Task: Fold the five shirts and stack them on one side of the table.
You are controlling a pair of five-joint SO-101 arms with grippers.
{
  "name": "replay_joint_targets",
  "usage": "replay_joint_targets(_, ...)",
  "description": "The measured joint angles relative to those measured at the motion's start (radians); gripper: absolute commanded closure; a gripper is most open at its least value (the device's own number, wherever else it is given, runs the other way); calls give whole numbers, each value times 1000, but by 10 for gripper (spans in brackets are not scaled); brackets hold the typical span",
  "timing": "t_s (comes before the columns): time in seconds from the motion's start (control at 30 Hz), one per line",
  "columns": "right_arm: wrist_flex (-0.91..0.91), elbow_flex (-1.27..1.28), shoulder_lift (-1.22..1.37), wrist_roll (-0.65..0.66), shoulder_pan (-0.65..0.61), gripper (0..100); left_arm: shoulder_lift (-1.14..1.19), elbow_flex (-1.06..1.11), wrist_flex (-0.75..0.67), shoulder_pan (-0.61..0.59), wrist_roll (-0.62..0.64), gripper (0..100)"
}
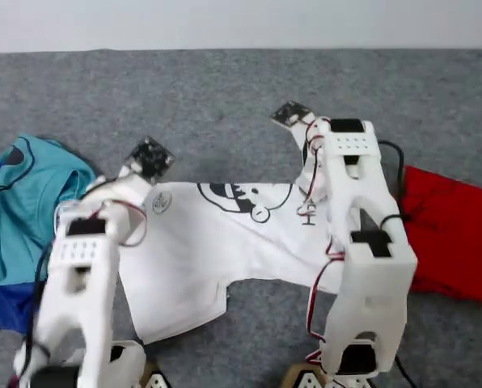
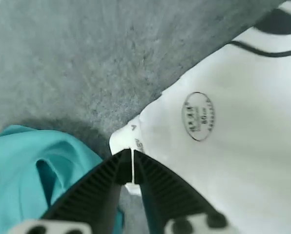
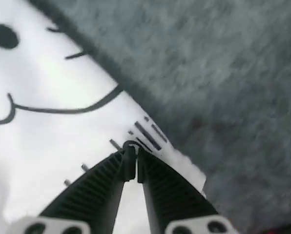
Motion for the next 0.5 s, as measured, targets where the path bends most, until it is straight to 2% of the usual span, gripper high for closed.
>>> replay_joint_targets(0.13,54,-193,133,0,-2,984,233,-155,21,-25,0,991)
replay_joint_targets(0.27,103,-399,256,0,-2,984,393,-310,133,-61,0,990)
replay_joint_targets(0.37,150,-559,330,0,-2,984,468,-397,210,-87,-9,991)
replay_joint_targets(0.5,256,-758,382,0,0,980,497,-448,241,-115,-40,992)
